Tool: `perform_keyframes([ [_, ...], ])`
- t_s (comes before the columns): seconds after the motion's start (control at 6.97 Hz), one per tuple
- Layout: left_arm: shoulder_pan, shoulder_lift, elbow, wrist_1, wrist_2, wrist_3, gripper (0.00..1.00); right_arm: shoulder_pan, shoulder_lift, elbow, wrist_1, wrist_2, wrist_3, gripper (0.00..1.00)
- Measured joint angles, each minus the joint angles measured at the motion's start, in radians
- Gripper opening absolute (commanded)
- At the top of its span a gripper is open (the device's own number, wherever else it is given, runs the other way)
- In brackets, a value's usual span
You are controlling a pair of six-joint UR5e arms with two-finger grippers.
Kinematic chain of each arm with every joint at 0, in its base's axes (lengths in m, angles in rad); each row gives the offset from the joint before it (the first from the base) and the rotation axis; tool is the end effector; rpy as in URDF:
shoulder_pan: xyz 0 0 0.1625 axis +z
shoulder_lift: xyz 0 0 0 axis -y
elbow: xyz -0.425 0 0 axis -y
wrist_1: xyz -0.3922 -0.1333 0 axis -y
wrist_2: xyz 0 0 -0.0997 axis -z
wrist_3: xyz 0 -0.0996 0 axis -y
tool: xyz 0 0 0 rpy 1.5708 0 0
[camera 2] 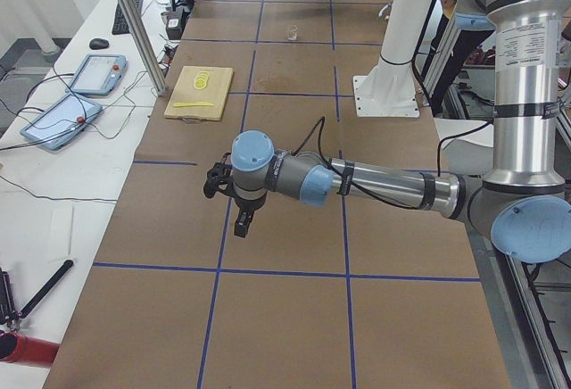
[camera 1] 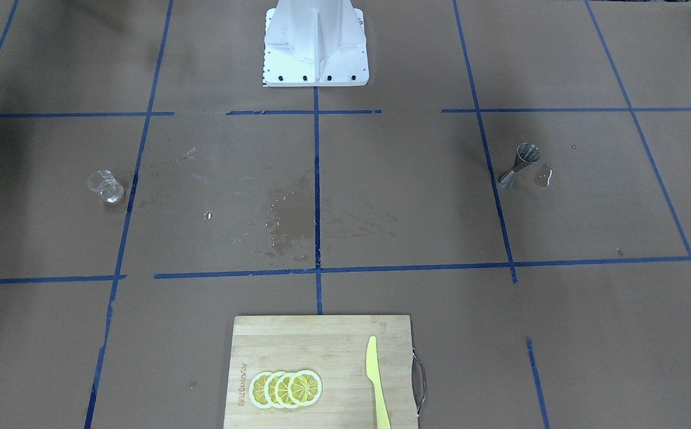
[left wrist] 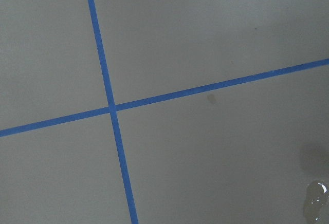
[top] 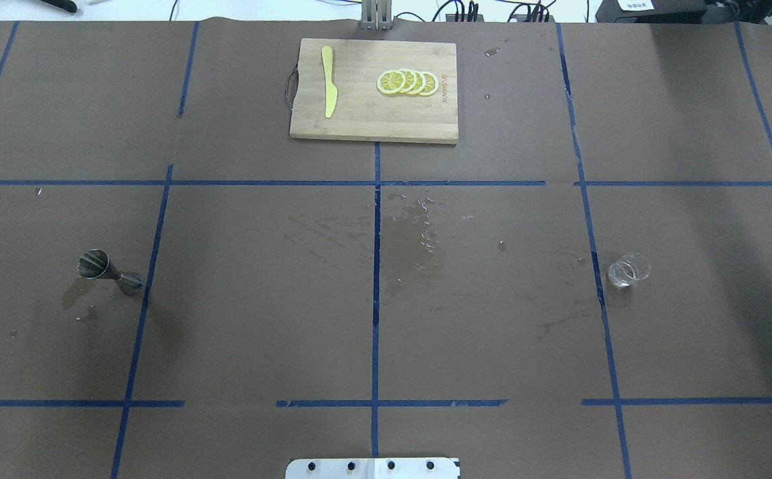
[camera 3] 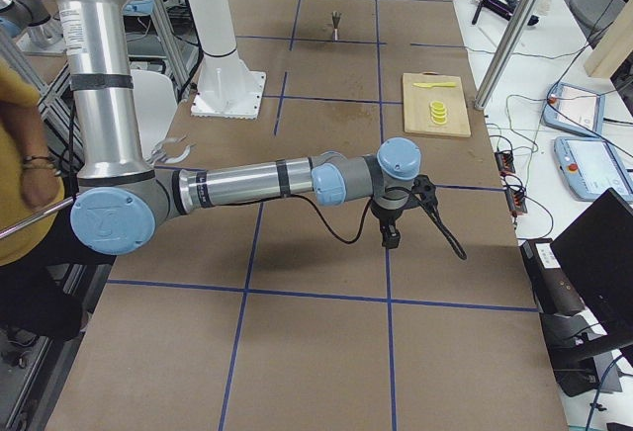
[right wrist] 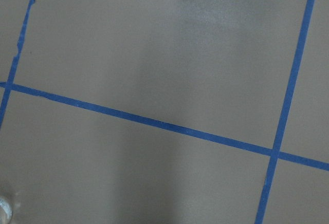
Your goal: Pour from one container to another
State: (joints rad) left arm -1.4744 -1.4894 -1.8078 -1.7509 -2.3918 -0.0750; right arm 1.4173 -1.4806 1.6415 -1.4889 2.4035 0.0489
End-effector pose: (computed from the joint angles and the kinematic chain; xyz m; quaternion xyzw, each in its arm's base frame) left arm -0.0150 -0.4730 0.5566 0.1190 0.4051 0.0763 0.9033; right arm -0.0234 -0.5411 0.5640 0.0696 -0.4106 -0.0964 0.9040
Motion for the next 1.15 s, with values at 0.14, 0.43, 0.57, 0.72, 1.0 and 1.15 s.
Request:
perform_keyframes([
  [0.14,0.001,-0.004,-0.011,0.001,0.001,-0.023,1.00,0.000,-0.006,-0.001,0.001,0.003,0.000,1.00],
  [0.43,0.001,-0.027,-0.024,-0.002,0.000,-0.091,1.00,0.000,-0.009,0.001,0.002,0.005,0.000,1.00],
  [0.57,0.000,-0.031,-0.032,-0.012,-0.004,-0.102,1.00,0.000,-0.009,0.002,0.002,0.004,0.000,1.00],
  [0.72,0.000,-0.030,-0.042,-0.037,-0.009,-0.106,1.00,0.000,-0.010,0.003,0.002,0.004,-0.003,1.00],
  [1.0,0.004,-0.020,-0.069,-0.128,-0.011,-0.121,1.00,0.000,-0.018,0.010,0.003,0.004,-0.005,1.00],
  [1.15,0.012,-0.015,-0.088,-0.207,-0.009,-0.151,1.00,0.000,-0.022,0.009,0.002,0.004,-0.002,1.00],
])
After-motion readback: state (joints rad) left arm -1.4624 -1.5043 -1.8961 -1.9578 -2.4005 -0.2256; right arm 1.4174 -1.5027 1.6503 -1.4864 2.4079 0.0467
